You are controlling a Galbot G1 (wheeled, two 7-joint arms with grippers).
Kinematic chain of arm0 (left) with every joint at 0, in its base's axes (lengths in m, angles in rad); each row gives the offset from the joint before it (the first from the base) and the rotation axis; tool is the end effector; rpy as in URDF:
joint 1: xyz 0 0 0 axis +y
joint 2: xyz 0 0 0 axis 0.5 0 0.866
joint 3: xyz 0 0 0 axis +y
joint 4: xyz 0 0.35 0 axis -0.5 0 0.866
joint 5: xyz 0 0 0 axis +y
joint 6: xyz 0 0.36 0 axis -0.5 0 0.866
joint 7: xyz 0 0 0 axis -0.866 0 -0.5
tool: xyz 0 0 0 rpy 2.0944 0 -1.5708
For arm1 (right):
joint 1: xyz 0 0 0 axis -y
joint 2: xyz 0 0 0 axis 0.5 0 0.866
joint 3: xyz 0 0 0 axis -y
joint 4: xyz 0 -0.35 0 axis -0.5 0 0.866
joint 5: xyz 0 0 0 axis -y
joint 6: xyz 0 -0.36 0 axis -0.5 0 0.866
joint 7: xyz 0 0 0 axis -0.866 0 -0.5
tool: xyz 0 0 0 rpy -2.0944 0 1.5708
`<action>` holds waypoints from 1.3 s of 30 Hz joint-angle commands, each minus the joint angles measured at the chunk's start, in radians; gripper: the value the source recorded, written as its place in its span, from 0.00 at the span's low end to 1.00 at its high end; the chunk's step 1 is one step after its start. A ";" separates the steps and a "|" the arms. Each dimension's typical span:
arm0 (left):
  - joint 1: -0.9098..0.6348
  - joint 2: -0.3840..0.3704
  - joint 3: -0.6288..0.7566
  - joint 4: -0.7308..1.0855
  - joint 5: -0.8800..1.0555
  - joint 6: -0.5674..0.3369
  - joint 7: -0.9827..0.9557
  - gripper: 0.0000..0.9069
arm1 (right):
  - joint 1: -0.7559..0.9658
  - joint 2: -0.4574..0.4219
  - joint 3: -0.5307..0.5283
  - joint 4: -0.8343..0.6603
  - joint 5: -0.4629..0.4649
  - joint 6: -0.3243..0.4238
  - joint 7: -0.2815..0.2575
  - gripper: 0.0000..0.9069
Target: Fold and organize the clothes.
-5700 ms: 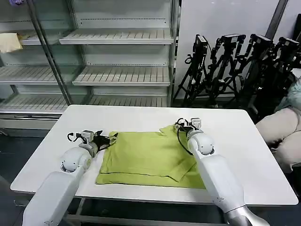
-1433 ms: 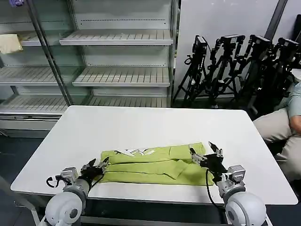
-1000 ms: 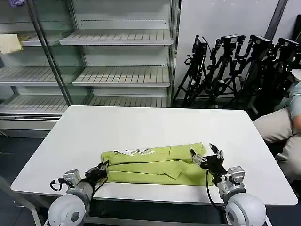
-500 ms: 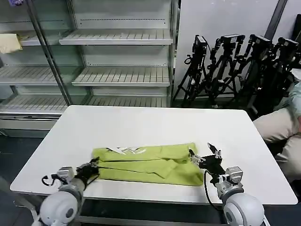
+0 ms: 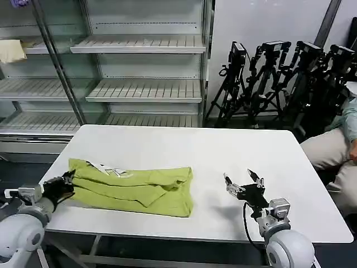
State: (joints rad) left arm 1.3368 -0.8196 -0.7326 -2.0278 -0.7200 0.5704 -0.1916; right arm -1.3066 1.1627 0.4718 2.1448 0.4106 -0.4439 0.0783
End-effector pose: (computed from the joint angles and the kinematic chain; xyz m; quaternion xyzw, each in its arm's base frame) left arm 0.2760 0.1795 -0.1803 0.0242 -0.9803 -0.0669 0.1843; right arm 0.2538 -0.0470 -0.2205 0.0969 -0.9907 0.0077 0.0956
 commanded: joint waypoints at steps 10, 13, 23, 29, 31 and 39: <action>-0.122 -0.085 0.297 -0.237 0.057 0.007 0.089 0.02 | -0.074 -0.032 0.138 0.081 0.015 -0.007 0.003 1.00; -0.152 -0.129 0.395 -0.218 0.113 0.007 0.095 0.01 | -0.064 -0.031 0.176 0.113 0.036 -0.025 0.003 1.00; -0.270 -0.221 0.597 -0.105 0.193 0.007 0.097 0.01 | -0.077 -0.045 0.265 0.210 0.064 -0.049 -0.001 1.00; -0.327 -0.222 0.647 -0.083 0.128 0.008 0.064 0.01 | -0.083 -0.040 0.282 0.215 0.062 -0.049 -0.004 1.00; -0.338 -0.214 0.657 -0.082 0.097 0.008 0.060 0.02 | -0.082 -0.040 0.287 0.216 0.063 -0.049 -0.004 1.00; -0.403 -0.190 0.683 -0.040 0.030 0.008 0.030 0.02 | -0.076 -0.038 0.278 0.221 0.059 -0.052 -0.005 1.00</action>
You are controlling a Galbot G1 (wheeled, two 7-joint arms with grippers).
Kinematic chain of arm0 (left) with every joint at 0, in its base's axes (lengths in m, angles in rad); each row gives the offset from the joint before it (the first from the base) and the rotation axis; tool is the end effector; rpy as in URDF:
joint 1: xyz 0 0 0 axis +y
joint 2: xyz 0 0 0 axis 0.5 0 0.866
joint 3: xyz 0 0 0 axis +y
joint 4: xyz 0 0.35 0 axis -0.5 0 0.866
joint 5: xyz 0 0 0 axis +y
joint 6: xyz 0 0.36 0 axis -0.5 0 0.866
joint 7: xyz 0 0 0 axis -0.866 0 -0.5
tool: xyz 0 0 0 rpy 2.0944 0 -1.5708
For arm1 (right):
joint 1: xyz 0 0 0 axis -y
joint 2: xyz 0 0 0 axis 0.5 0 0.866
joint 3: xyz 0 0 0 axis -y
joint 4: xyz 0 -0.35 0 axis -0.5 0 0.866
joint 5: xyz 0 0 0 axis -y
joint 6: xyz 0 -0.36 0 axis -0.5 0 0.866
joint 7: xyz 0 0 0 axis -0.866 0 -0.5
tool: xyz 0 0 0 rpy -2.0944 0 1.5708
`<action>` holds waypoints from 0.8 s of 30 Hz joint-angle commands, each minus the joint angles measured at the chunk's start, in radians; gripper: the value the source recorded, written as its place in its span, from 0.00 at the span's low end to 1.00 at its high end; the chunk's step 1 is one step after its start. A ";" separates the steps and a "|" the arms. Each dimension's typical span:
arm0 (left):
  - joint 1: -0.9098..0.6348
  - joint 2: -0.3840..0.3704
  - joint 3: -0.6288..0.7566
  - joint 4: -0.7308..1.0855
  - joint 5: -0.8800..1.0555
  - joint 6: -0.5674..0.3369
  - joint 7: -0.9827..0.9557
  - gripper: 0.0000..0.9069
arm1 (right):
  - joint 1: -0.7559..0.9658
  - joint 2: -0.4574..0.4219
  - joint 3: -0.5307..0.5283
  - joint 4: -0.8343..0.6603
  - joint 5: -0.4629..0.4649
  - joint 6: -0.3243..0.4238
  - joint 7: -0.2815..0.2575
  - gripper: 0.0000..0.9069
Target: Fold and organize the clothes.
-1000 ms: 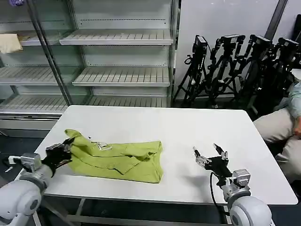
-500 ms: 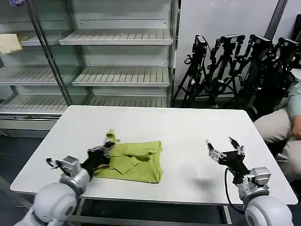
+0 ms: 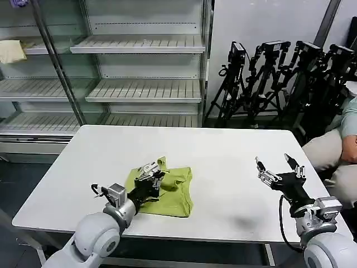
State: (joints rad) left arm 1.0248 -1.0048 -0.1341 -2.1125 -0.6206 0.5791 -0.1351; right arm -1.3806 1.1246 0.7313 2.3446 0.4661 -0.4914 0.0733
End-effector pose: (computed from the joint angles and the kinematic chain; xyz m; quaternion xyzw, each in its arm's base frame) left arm 0.2898 -0.0107 -0.1951 -0.2468 -0.9572 -0.0253 0.1489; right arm 0.2165 -0.0904 -0.1447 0.0400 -0.9983 0.0369 0.0206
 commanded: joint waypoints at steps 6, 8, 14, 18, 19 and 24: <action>-0.107 -0.004 0.077 0.064 -0.084 -0.002 -0.031 1.00 | 0.007 0.015 -0.004 0.017 -0.010 -0.004 -0.001 1.00; -0.121 -0.016 0.076 0.061 -0.086 -0.004 -0.032 1.00 | 0.013 0.016 -0.009 0.015 -0.012 -0.004 -0.001 1.00; -0.146 -0.056 0.000 0.015 -0.156 -0.110 -0.030 1.00 | 0.014 0.022 -0.016 0.012 -0.015 -0.006 -0.002 1.00; -0.115 -0.069 -0.101 -0.018 -0.156 -0.133 -0.023 1.00 | 0.020 0.035 -0.035 -0.004 -0.037 -0.002 -0.008 1.00; -0.098 -0.061 -0.118 -0.017 -0.148 -0.133 -0.022 1.00 | 0.022 0.036 -0.039 -0.006 -0.039 -0.001 -0.009 1.00; 0.076 0.000 -0.203 0.011 -0.102 -0.003 -0.117 1.00 | 0.032 0.031 -0.040 -0.013 -0.040 0.002 -0.014 1.00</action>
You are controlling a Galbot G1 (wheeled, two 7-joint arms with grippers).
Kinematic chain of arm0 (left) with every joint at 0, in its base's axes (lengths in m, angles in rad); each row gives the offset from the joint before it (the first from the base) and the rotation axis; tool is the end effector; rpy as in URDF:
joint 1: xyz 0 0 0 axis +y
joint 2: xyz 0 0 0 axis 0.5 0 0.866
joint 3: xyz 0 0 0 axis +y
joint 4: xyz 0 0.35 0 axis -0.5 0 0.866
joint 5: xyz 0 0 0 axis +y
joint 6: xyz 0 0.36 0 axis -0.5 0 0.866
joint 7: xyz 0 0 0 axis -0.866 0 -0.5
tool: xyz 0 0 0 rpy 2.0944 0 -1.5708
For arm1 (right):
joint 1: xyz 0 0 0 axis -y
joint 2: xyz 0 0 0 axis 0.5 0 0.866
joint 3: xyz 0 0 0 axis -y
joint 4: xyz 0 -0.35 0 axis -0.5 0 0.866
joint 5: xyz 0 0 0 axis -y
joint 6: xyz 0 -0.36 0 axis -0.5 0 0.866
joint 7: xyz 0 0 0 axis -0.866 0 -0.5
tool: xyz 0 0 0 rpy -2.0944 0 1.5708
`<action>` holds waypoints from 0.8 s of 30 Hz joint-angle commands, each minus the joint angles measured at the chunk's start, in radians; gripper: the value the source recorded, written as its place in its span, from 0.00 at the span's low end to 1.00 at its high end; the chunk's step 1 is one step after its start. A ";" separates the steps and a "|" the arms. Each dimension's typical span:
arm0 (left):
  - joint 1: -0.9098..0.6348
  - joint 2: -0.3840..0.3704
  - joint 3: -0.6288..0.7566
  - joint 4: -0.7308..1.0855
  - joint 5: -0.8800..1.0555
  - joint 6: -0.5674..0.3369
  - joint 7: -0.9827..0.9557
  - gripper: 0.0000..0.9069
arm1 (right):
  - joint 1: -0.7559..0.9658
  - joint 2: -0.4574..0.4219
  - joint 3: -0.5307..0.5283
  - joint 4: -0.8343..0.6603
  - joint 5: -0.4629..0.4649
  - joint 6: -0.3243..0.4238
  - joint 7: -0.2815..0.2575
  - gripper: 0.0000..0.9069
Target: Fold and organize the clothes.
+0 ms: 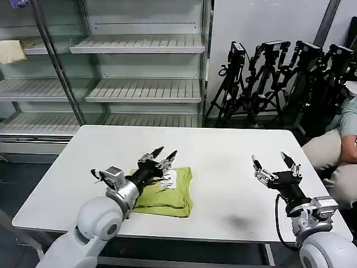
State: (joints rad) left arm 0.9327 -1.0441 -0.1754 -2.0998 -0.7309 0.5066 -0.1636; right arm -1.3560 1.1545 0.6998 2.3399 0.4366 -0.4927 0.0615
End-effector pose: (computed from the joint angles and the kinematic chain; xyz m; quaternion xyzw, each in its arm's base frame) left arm 0.3129 -0.0071 -0.1641 -0.2381 -0.9671 0.0412 0.0792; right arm 0.2205 -0.0818 -0.1467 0.0471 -0.9983 0.0314 0.0150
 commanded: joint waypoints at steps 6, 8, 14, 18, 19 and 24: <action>0.300 0.033 -0.169 0.025 0.012 0.071 -0.117 1.00 | 0.010 0.001 -0.013 -0.015 -0.011 0.005 -0.003 1.00; 0.300 0.018 -0.157 0.040 0.011 0.071 -0.141 1.00 | 0.010 0.003 -0.016 -0.015 -0.014 0.005 -0.002 1.00; 0.277 0.004 -0.151 0.092 0.030 0.072 -0.179 1.00 | -0.003 0.000 -0.013 -0.005 -0.019 0.006 -0.004 1.00; 0.272 -0.008 -0.156 0.112 0.005 0.071 -0.215 1.00 | -0.008 -0.003 -0.005 0.000 -0.019 0.006 -0.003 1.00; 0.269 -0.009 -0.154 0.118 0.004 0.070 -0.222 1.00 | -0.009 -0.002 -0.006 0.001 -0.019 0.006 -0.003 1.00; 0.262 -0.013 -0.146 0.123 -0.013 0.071 -0.240 1.00 | -0.007 0.003 -0.017 0.009 -0.023 0.006 -0.003 1.00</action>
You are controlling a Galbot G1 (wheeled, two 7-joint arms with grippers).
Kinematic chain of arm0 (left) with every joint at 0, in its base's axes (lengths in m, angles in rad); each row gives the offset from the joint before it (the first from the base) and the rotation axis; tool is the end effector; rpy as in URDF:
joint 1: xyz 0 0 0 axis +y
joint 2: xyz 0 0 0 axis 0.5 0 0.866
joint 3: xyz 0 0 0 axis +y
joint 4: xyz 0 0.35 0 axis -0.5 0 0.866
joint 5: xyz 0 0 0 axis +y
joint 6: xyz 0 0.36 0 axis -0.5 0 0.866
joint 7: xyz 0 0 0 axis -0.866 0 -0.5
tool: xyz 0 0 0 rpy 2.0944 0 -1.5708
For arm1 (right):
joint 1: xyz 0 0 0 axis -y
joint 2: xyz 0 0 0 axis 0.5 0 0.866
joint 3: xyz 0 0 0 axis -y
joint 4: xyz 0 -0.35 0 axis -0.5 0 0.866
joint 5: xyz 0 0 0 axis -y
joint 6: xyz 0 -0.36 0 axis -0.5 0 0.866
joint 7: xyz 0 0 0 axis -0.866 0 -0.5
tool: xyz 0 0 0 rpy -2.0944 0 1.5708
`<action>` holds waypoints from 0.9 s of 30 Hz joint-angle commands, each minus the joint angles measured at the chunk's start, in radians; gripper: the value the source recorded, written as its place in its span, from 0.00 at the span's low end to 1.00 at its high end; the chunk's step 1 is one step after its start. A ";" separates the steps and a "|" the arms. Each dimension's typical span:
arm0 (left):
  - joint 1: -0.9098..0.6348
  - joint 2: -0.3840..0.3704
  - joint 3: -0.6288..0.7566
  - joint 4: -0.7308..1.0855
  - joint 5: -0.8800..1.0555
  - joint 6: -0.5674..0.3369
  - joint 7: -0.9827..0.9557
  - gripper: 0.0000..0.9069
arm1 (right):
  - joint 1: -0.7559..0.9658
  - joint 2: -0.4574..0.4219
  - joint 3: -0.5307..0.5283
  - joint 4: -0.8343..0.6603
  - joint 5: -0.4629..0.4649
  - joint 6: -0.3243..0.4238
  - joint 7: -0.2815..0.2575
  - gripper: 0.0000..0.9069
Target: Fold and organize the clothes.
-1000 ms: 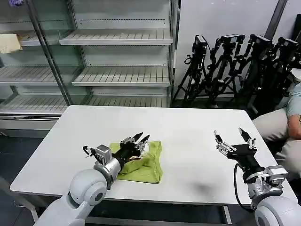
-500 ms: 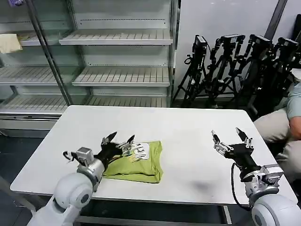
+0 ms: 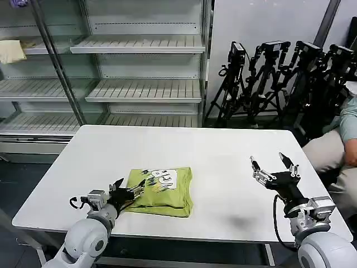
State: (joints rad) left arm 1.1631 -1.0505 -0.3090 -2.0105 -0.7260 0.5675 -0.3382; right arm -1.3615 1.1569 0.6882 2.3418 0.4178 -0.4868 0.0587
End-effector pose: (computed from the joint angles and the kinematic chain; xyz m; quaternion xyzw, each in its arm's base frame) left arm 0.2924 0.0376 -0.2406 -0.0711 -0.9715 0.0353 0.2233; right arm 0.2194 -0.0786 -0.1489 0.0496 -0.9980 0.0365 0.0150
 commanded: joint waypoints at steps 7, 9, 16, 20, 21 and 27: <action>0.031 -0.014 -0.013 0.015 -0.078 0.009 -0.073 0.01 | -0.018 0.005 -0.009 0.006 -0.021 0.008 -0.009 1.00; 0.031 -0.018 -0.011 0.016 -0.082 0.009 -0.076 0.01 | -0.019 0.007 -0.011 0.008 -0.023 0.007 -0.010 1.00; 0.035 -0.022 -0.009 0.003 -0.085 0.009 -0.079 0.01 | -0.016 0.004 -0.011 0.006 -0.028 0.007 -0.017 1.00; 0.036 -0.021 -0.007 -0.001 -0.083 0.009 -0.080 0.01 | -0.018 0.004 -0.012 0.005 -0.027 0.008 -0.017 1.00; 0.035 -0.021 -0.005 0.000 -0.082 0.009 -0.080 0.01 | -0.018 0.005 -0.012 0.005 -0.027 0.008 -0.018 1.00; 0.034 -0.038 0.005 0.000 -0.059 0.009 -0.078 0.01 | -0.022 0.004 -0.012 0.017 -0.007 0.008 -0.012 1.00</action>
State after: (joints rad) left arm 1.1914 -1.0782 -0.3079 -2.0045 -0.7915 0.5740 -0.4114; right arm -1.3819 1.1620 0.6764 2.3549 0.3983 -0.4794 0.0451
